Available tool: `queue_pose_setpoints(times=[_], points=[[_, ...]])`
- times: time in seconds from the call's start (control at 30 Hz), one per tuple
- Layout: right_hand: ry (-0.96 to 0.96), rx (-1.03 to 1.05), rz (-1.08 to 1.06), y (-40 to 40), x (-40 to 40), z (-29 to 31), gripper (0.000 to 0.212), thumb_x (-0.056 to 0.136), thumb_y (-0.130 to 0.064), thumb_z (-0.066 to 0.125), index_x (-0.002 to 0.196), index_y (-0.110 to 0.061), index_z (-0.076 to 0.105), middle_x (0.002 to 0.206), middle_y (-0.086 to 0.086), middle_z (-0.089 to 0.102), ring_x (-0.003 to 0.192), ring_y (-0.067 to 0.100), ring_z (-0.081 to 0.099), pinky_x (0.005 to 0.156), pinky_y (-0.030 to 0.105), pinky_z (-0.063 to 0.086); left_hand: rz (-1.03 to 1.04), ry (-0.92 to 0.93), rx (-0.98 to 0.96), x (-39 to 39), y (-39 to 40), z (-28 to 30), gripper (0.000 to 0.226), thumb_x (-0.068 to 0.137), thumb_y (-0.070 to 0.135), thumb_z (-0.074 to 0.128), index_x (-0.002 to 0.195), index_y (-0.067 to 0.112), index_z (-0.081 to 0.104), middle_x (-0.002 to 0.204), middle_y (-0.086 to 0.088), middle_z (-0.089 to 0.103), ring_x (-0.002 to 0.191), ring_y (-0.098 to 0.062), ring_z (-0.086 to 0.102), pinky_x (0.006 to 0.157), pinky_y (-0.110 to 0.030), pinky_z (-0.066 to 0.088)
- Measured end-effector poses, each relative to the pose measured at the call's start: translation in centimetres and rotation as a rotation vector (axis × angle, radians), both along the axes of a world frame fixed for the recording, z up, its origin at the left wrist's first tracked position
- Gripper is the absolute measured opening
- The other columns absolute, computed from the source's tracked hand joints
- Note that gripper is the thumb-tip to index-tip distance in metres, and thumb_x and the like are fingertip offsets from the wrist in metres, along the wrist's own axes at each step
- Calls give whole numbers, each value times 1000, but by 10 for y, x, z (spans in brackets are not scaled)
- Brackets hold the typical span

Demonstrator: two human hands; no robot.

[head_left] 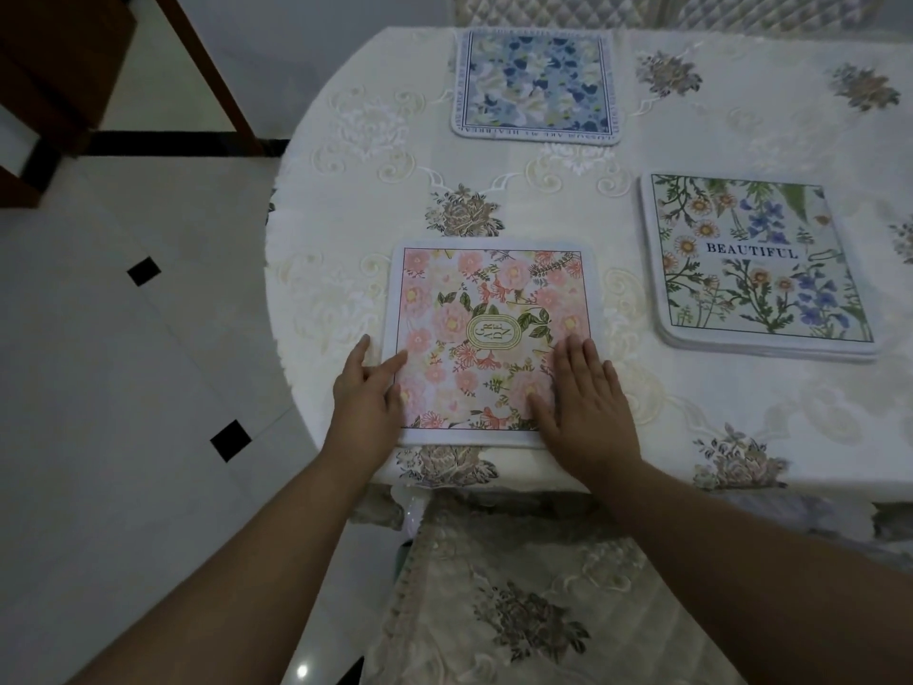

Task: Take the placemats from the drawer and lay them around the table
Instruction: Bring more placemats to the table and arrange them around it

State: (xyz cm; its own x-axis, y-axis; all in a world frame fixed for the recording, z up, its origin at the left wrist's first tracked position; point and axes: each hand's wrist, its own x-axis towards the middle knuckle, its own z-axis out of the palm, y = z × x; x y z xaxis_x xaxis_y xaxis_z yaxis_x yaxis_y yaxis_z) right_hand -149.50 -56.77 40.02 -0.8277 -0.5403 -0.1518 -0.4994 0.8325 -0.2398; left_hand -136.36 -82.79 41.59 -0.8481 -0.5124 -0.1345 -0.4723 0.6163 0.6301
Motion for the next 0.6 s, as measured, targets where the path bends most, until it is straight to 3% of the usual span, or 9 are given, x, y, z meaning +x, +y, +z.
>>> queue_pose_setpoints(times=[0.07, 0.13, 0.23, 0.3, 0.5, 0.6], points=[[26, 1, -4, 0, 2, -2, 77, 102, -60, 21, 160, -16, -6, 168, 2, -11, 153, 15, -16, 126, 43, 3, -28, -104, -212, -2, 6, 0, 58, 96, 11, 56, 150, 29, 46, 168, -2, 16, 145, -32, 23, 113, -53, 31], [32, -3, -7, -1, 4, -2, 78, 102, -60, 22, 160, -15, -5, 168, 3, -10, 154, 15, -15, 126, 43, 4, -107, -124, -369, -12, 14, 3, 64, 97, 19, 49, 157, 32, 30, 169, 3, 14, 154, -25, 10, 117, -52, 22], [43, 20, 0, -1, 4, -3, 78, 102, -60, 21, 160, -15, -6, 168, 4, -11, 154, 16, -15, 126, 43, 5, -304, -90, -385, -44, 32, 3, 67, 103, 29, 36, 163, 25, 6, 171, 4, 3, 157, -18, -6, 126, -44, 9], [44, 34, 1, 0, 3, -3, 79, 101, -59, 22, 160, -15, -5, 168, 4, -11, 154, 16, -15, 126, 44, 6, -403, -94, -369, -76, 46, 2, 63, 107, 34, 26, 163, 21, 1, 170, 1, -3, 156, -17, -11, 127, -41, 4], [57, 45, 19, 0, 4, -4, 79, 101, -56, 27, 160, -14, -2, 168, 5, -8, 154, 16, -13, 125, 43, 6, -421, -233, -387, -157, 57, -15, 68, 106, 50, 11, 162, 15, -8, 170, -3, -13, 154, -19, -19, 126, -42, -8], [55, 51, 23, 1, 2, -3, 79, 101, -56, 28, 160, -14, -2, 168, 5, -8, 154, 17, -12, 125, 42, 5, -383, -204, -401, -171, 35, -18, 72, 103, 56, 8, 161, 18, -8, 169, 1, -15, 154, -15, -20, 125, -45, -8]])
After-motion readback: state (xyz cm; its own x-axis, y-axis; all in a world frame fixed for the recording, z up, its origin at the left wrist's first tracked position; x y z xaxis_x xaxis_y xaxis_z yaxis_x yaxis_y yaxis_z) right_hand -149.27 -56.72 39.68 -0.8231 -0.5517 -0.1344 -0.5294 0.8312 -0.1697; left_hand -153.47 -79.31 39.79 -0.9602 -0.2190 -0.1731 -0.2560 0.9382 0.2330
